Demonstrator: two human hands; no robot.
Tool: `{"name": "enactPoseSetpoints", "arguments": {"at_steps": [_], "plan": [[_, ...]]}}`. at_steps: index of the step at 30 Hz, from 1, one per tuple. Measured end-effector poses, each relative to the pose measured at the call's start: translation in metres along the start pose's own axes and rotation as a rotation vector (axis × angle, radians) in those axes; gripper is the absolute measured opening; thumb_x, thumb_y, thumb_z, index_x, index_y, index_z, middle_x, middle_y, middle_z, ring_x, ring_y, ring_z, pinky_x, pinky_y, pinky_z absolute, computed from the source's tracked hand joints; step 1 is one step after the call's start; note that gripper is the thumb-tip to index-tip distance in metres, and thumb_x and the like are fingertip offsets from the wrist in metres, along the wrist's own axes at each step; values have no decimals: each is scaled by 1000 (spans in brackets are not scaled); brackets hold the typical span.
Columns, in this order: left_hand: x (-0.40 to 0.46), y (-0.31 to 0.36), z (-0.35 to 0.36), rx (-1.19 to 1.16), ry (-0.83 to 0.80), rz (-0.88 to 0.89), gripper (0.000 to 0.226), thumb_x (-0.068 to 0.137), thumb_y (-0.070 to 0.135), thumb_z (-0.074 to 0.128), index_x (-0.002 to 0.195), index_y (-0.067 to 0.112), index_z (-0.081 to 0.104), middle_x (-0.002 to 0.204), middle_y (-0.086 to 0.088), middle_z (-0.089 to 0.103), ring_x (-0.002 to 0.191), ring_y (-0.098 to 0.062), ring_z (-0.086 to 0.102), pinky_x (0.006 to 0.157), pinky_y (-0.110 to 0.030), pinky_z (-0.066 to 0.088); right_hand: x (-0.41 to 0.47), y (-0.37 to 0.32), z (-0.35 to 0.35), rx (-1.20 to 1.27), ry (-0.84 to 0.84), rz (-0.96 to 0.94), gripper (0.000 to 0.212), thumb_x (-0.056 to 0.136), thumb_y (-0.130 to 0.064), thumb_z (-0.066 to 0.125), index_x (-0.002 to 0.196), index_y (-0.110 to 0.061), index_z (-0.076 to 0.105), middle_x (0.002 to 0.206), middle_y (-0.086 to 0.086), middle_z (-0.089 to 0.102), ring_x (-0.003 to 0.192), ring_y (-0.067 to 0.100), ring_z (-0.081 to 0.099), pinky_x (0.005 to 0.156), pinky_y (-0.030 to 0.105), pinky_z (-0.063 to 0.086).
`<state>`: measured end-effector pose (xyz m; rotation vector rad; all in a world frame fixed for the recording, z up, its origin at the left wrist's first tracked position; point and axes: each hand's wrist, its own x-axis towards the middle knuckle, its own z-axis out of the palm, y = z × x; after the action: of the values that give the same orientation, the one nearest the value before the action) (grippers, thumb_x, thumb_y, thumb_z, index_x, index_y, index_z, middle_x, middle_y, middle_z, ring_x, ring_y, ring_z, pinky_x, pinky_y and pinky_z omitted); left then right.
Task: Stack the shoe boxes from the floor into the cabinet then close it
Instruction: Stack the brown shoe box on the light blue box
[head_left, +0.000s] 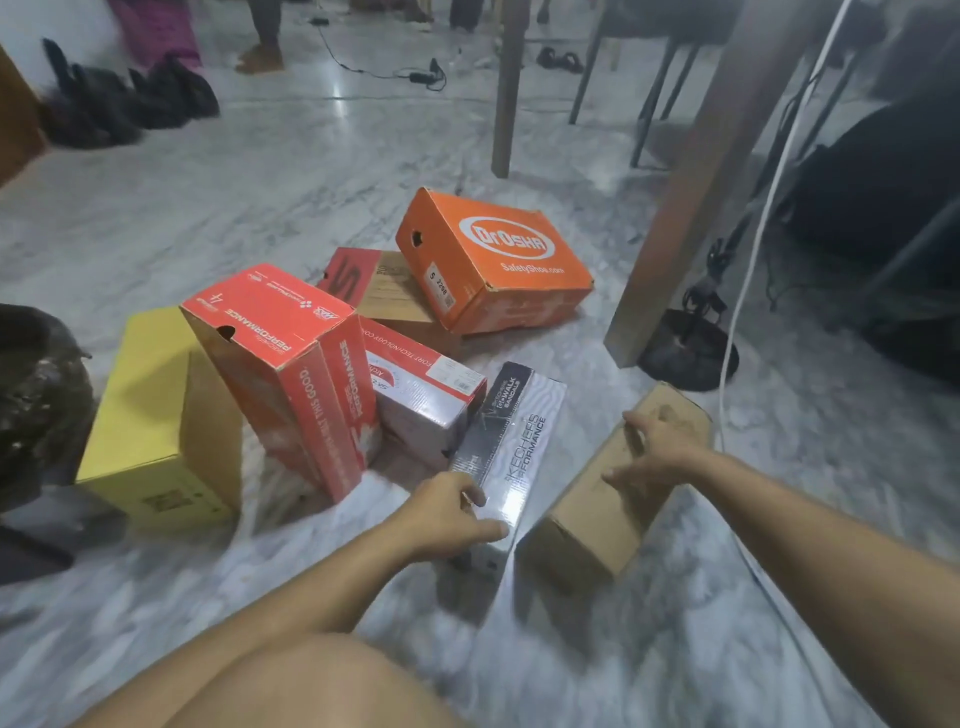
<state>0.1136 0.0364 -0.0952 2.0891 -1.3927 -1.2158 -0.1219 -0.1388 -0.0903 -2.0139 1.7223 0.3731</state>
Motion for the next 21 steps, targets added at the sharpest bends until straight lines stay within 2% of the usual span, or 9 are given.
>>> {"name": "enactPoseSetpoints", "arguments": {"at_steps": [2,3,6,8,10,12,14,17,21], "plan": [[6,2,17,-172,-101,-44,52,73,37,81,114,15,58,81,-4,67,65,-15,64,60,-25,51,0,10,6,26,6,-4,107,65,-67,76,152,-39,21,161,17,7,146,43,9,117,51,18],[7,4,25,-233,-143,-69,58,76,34,80,124,14,54,86,-6,67,65,-16,65,59,-25,51,-3,14,8,36,16,-3,107,63,-69,75,151,-40,22,161,16,3,147,43,4,118,53,16],[9,11,48,-307,-227,-122,81,80,38,76,145,15,35,119,-10,64,72,-18,69,60,-26,51,-17,19,15,-23,54,23,112,41,-86,68,139,-46,31,159,9,-1,147,39,-7,112,68,16],[9,10,63,-316,-247,-144,89,78,48,74,150,19,29,119,-5,63,77,-17,68,63,-26,51,-32,19,23,-75,91,92,111,30,-93,60,127,-47,34,155,5,2,146,37,-5,104,75,23],[7,8,73,-275,-213,-162,95,65,62,74,143,21,40,118,-4,64,86,-20,69,60,-26,52,-46,21,30,-69,114,151,110,28,-94,61,121,-44,33,155,6,2,146,37,-4,104,74,24],[6,4,83,-209,-139,-152,83,57,65,77,122,17,58,107,-3,67,88,-21,68,60,-28,53,-53,31,37,-12,109,185,114,28,-92,65,125,-42,33,155,8,5,147,38,-1,108,69,24],[3,2,89,-209,-86,-144,55,64,54,79,100,16,64,88,1,63,73,-17,63,51,-26,50,-55,44,41,41,153,165,117,24,-93,64,125,-40,34,146,7,19,144,39,13,110,62,28],[-4,4,94,-273,-73,-158,43,73,47,74,103,18,65,92,-2,66,76,-19,67,40,-24,47,-60,54,41,196,243,137,112,25,-87,69,119,-39,30,140,4,24,138,34,24,107,58,32],[-11,15,89,-298,-127,-179,28,84,31,67,105,12,66,78,-1,59,63,-17,59,38,-24,47,-58,61,29,286,214,247,130,39,-69,86,143,-39,14,150,10,28,140,35,21,105,59,25]]}}
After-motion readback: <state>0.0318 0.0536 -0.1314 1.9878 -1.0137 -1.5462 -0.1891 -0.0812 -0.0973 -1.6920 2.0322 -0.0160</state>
